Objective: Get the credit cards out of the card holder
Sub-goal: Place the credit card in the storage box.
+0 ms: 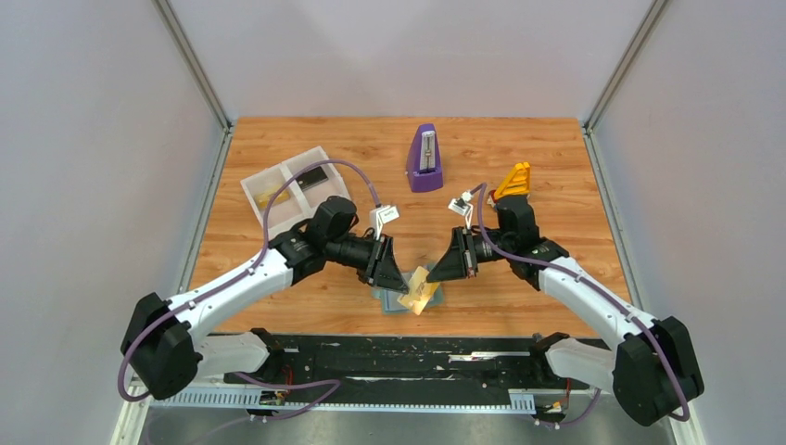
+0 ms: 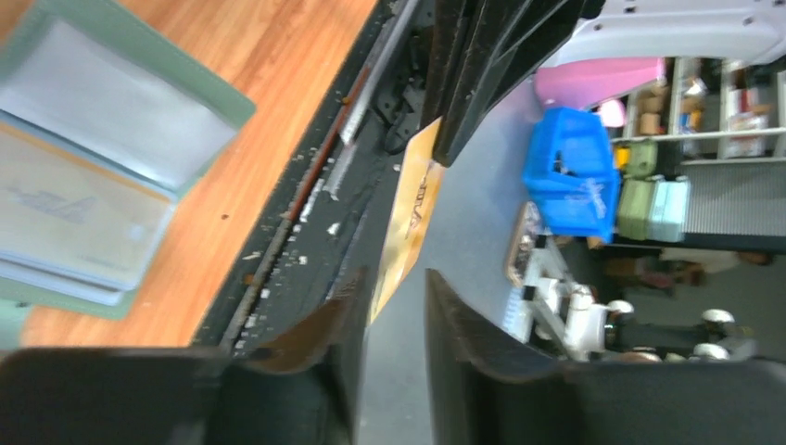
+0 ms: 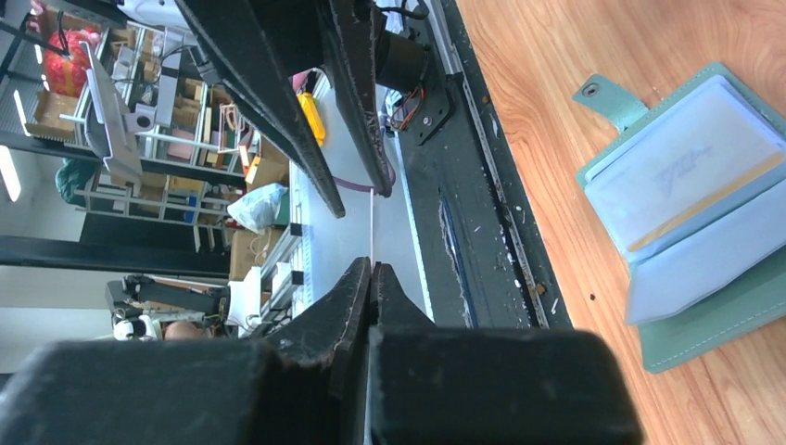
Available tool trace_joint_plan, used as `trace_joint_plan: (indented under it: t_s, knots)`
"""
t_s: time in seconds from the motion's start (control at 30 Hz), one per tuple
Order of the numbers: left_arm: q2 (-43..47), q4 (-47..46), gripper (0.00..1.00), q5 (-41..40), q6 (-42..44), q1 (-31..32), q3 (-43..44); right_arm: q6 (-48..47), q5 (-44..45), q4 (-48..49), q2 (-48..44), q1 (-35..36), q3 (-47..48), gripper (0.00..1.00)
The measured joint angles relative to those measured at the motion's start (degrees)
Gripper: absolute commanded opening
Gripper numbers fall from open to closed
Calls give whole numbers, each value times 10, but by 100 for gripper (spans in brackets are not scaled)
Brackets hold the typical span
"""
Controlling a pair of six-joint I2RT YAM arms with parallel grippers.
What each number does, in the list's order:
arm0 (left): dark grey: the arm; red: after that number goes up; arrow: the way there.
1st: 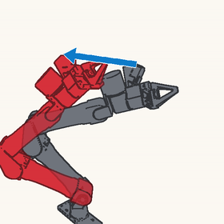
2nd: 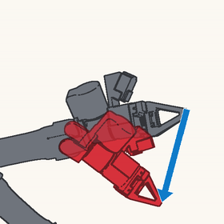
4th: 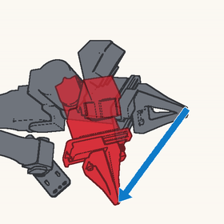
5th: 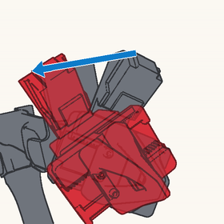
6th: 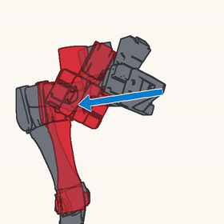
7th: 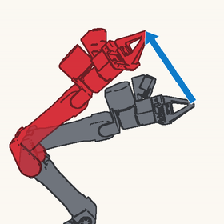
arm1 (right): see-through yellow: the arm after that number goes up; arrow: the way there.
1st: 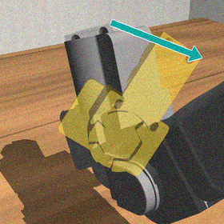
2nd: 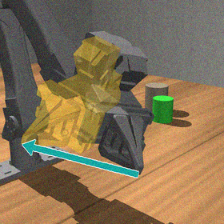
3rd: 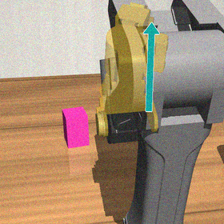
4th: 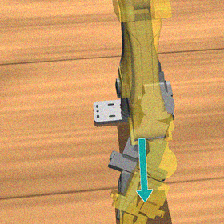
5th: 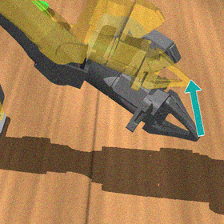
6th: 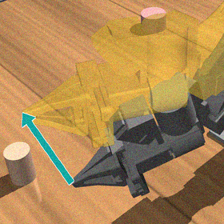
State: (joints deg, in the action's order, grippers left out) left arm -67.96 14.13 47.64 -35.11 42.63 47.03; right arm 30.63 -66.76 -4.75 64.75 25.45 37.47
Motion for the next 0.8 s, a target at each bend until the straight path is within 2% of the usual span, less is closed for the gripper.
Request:
trace_joint_plan:
  t_s: [0.03, 0.1, 0.17, 0.4, 0.63, 0.8]
  knots:
    - [0, 11, 56, -6, 2, 0, 4, 5, 2, 3, -1, 1, 0, 0]
    - [1, 25, 64, -22, 7, -6, 12, 17, 9, 9, -3, 1, 0, 0]
    - [10, 33, 67, -42, 2, -21, 16, 30, 21, 17, -6, 1, 0, 0]
    - [94, 23, 70, -97, -39, -100, 17, 141, 90, 103, -33, 1, -1, 0]
    - [111, -38, 72, -103, -81, -101, 10, 294, 188, 253, -41, 5, -42, 0]
    - [113, -95, 71, -110, -126, -101, -18, 354, 249, 308, -41, 18, -74, 0]
